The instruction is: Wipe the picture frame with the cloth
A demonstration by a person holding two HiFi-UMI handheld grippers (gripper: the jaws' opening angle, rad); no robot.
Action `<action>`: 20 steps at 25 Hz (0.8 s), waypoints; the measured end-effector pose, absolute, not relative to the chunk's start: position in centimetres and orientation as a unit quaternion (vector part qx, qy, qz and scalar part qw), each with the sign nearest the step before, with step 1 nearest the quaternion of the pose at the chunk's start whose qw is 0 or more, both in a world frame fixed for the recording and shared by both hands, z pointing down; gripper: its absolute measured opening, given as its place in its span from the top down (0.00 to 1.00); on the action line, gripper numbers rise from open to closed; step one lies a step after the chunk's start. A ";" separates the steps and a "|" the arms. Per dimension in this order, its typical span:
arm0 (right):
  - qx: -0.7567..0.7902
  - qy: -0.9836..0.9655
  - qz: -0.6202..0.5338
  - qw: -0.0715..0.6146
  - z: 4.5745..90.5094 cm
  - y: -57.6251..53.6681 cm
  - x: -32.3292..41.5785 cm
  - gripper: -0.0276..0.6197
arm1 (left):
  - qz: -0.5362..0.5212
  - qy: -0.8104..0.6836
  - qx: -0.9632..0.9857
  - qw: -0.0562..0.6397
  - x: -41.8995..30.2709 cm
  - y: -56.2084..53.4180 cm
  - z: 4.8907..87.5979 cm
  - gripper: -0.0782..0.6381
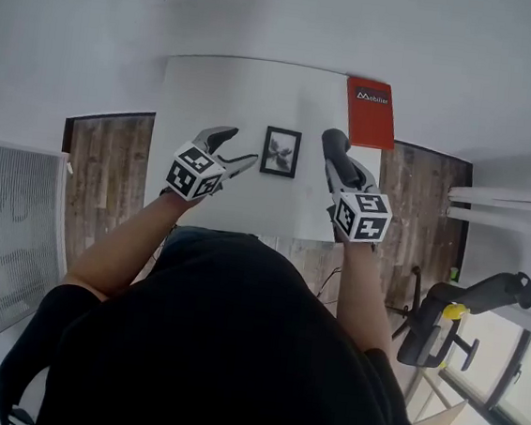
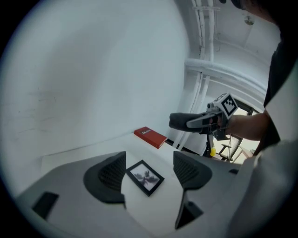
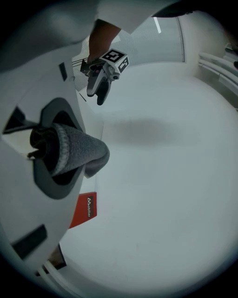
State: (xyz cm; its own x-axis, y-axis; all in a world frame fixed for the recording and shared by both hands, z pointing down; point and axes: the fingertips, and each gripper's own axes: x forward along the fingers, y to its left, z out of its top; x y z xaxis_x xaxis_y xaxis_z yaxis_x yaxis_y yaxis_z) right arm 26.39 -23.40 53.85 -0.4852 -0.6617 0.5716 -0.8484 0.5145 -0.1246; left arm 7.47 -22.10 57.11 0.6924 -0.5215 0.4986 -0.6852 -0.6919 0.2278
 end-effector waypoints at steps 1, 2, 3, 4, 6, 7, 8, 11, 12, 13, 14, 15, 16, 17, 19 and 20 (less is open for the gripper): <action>0.454 -0.839 0.196 0.227 53.2 -23.4 26.6 0.78 | 0.196 -0.339 0.899 0.196 7.3 -22.2 56.2 0.44; 0.458 -0.840 0.192 0.220 52.6 -23.4 26.9 0.78 | 0.191 -0.342 0.900 0.189 7.0 -22.4 55.3 0.44; 0.462 -0.840 0.188 0.214 52.0 -23.4 27.2 0.78 | 0.184 -0.345 0.902 0.183 6.8 -22.5 54.5 0.44; 0.465 -0.840 0.183 0.208 51.6 -23.4 27.5 0.78 | 0.177 -0.349 0.903 0.177 6.6 -22.6 53.7 0.44; 0.472 -0.841 0.175 0.198 50.7 -23.0 28.2 0.78 | 0.159 -0.357 0.905 0.166 6.1 -22.5 52.1 0.44; 0.475 -0.841 0.171 0.194 50.3 -22.7 28.4 0.78 | 0.150 -0.362 0.906 0.160 5.8 -22.4 51.3 0.44; 0.476 -0.842 0.169 0.190 49.9 -22.5 28.7 0.78 | 0.142 -0.366 0.906 0.156 5.5 -22.3 50.6 0.44; 0.474 -0.843 0.173 0.187 50.0 -21.8 29.3 0.78 | 0.131 -0.380 0.905 0.142 4.7 -22.2 49.1 0.46; 0.473 -0.843 0.175 0.188 50.1 -21.6 29.4 0.78 | 0.131 -0.385 0.903 0.136 4.5 -22.3 48.8 0.47; 0.473 -0.842 0.177 0.188 50.3 -21.5 29.5 0.78 | 0.131 -0.390 0.902 0.130 4.3 -22.4 48.5 0.48; 0.473 -0.842 0.178 0.188 50.4 -21.5 29.6 0.78 | 0.130 -0.395 0.901 0.124 4.1 -22.4 48.2 0.49; 0.473 -0.842 0.179 0.187 50.4 -21.4 29.6 0.78 | 0.128 -0.398 0.901 0.119 3.9 -22.4 47.8 0.50; 0.473 -0.843 0.179 0.186 50.3 -21.3 29.6 0.78 | 0.126 -0.400 0.901 0.114 3.9 -22.4 47.4 0.51; 0.473 -0.843 0.178 0.184 50.2 -21.3 29.7 0.78 | 0.123 -0.402 0.901 0.111 3.9 -22.4 47.1 0.51; 0.474 -0.844 0.176 0.179 49.7 -21.3 29.9 0.78 | 0.121 -0.404 0.901 0.105 4.1 -22.3 46.5 0.52; 0.475 -0.844 0.175 0.178 49.6 -21.3 30.0 0.78 | 0.120 -0.404 0.901 0.103 4.3 -22.3 46.3 0.53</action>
